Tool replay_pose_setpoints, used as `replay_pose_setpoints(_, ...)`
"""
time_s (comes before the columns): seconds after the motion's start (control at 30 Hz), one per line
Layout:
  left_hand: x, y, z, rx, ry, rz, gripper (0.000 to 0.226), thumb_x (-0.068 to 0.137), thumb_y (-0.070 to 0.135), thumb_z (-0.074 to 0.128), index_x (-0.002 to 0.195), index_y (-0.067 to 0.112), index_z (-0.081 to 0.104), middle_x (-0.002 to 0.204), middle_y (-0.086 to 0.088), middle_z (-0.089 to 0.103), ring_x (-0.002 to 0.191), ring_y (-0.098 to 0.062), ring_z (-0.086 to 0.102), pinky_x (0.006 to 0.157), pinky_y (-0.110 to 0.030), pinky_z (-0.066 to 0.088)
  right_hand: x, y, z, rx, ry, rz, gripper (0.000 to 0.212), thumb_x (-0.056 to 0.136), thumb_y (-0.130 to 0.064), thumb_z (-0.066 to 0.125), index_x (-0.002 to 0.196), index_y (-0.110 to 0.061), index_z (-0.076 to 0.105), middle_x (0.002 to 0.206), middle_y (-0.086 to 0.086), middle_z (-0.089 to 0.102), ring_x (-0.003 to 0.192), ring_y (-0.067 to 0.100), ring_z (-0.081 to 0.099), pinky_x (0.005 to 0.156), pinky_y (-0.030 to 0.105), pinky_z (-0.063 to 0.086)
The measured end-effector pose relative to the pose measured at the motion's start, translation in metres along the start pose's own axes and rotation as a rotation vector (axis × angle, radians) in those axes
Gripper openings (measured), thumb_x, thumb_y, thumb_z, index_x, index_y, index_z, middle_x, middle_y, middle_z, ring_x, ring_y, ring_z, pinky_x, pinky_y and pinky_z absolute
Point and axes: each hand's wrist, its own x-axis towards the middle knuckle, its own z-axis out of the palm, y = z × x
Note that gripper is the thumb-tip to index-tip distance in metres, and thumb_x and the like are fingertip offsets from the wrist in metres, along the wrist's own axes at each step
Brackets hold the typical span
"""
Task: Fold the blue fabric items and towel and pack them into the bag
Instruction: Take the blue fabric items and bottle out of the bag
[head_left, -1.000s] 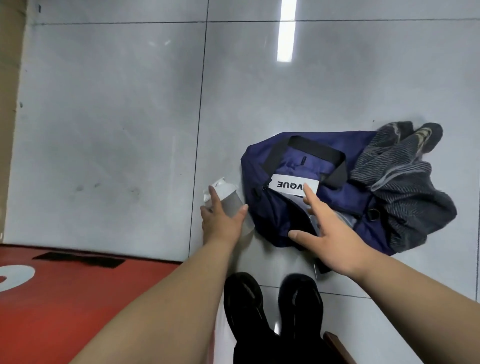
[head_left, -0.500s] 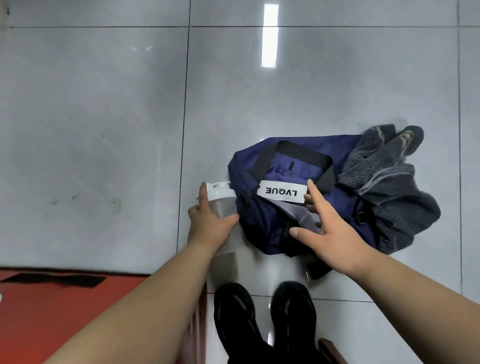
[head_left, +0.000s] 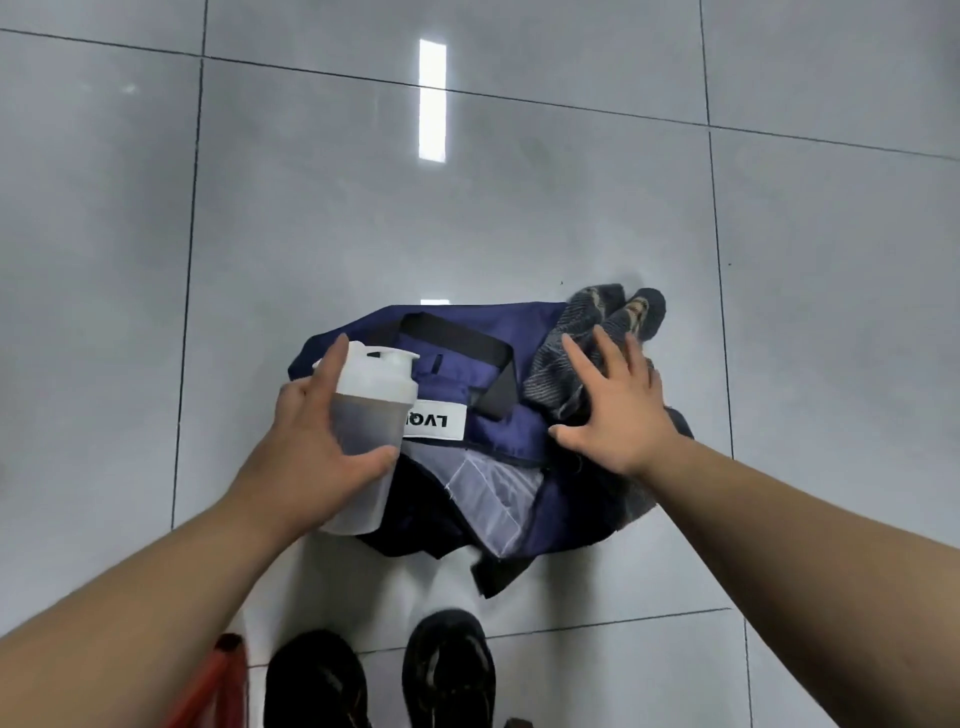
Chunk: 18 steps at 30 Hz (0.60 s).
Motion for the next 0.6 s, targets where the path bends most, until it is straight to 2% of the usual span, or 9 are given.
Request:
replay_pose_setpoints(0.07,0.004,0.000,0.003,-0.008,-0.006,0.007,0.113,0.072,0.039,0.082,0.142,0.067,-0.002,0.141,0.002,0.032,0.106,-0.018,0.055,0.086,-0.034,0.043,0.014,0.004,0.006,-0.056,-0.048,-0.019,0.108,0.075,-0.057,0.067,0.150,-0.051,-0.011,0.166,-0.004,-0.004,0.152,0.031,-0.012,0.117,0.067,0.010)
replay_pose_setpoints(0.13,0.005,-0.002,0.003,-0.005,-0.008,0.009,0.113,0.073,0.040,0.082,0.142,0.067,-0.003,0.143,0.002,0.032,0.101,-0.015,0.051,0.085,-0.033,0.041,0.025,0.005,0.007,-0.060,-0.093,-0.036,0.102,0.080,-0.046,0.064,0.154,-0.044,-0.006,0.159,0.001,0.022,0.150,0.031,0.010,0.115,0.066,0.017)
replay_pose_setpoints(0.2,0.002,-0.003,-0.001,-0.003,-0.005,0.002,0.114,0.073,0.039,0.083,0.143,0.066,-0.003,0.144,0.001,0.032,0.100,-0.013,0.048,0.085,-0.034,0.040,0.032,0.005,0.006,-0.101,-0.071,-0.062,0.087,0.084,-0.040,0.058,0.155,-0.035,0.010,0.140,0.003,0.049,0.135,0.031,0.038,0.114,0.062,0.021)
replay_pose_setpoints(0.23,0.000,-0.002,-0.004,-0.007,-0.004,-0.006,0.114,0.073,0.039,0.083,0.143,0.066,-0.003,0.144,0.000,0.032,0.098,-0.013,0.048,0.085,-0.034,0.039,0.033,0.005,0.004,-0.145,-0.033,-0.082,0.075,0.084,-0.039,0.055,0.151,-0.033,0.022,0.131,0.002,0.058,0.128,0.030,0.045,0.114,0.060,0.020)
replay_pose_setpoints(0.33,-0.011,0.002,-0.015,-0.025,-0.013,-0.040,0.114,0.073,0.037,0.083,0.145,0.064,-0.002,0.143,0.001,0.033,0.085,0.000,0.053,0.084,-0.032,0.038,0.027,-0.003,-0.003,-0.227,0.041,-0.154,0.045,0.083,-0.047,0.046,0.124,-0.032,0.054,0.111,-0.004,0.067,0.118,0.026,0.051,0.115,0.059,0.015)
replay_pose_setpoints(0.4,-0.018,0.005,-0.021,-0.021,-0.012,-0.058,0.114,0.074,0.036,0.083,0.146,0.063,-0.002,0.144,0.003,0.032,0.081,0.010,0.046,0.083,-0.030,0.037,0.016,-0.011,0.000,-0.215,0.063,-0.196,0.044,0.082,-0.050,0.044,0.119,-0.032,0.061,0.108,-0.005,0.066,0.118,0.026,0.050,0.117,0.058,0.011)
replay_pose_setpoints(0.47,-0.022,0.006,-0.024,-0.023,-0.009,-0.070,0.114,0.075,0.036,0.083,0.145,0.064,-0.003,0.145,0.004,0.031,0.080,0.013,0.043,0.082,-0.029,0.036,0.005,-0.019,0.008,-0.177,0.048,-0.225,0.056,0.080,-0.051,0.047,0.132,-0.032,0.053,0.119,0.000,0.060,0.126,0.027,0.044,0.119,0.059,0.007)
replay_pose_setpoints(0.53,-0.023,0.003,-0.024,-0.029,-0.012,-0.074,0.114,0.075,0.036,0.082,0.145,0.065,-0.004,0.145,0.005,0.030,0.080,0.014,0.043,0.081,-0.029,0.036,0.000,-0.027,0.021,-0.139,-0.043,-0.236,0.085,0.076,-0.055,0.053,0.153,-0.034,0.024,0.143,0.006,0.043,0.143,0.032,0.025,0.120,0.061,0.004)
replay_pose_setpoints(0.6,-0.020,0.000,-0.021,-0.033,-0.021,-0.076,0.114,0.075,0.038,0.082,0.144,0.065,-0.005,0.142,0.006,0.031,0.080,0.012,0.045,0.077,-0.028,0.036,0.004,-0.036,0.035,-0.118,-0.105,-0.244,0.109,0.072,-0.060,0.061,0.156,-0.039,-0.007,0.159,0.007,0.019,0.151,0.032,0.004,0.119,0.064,0.002)
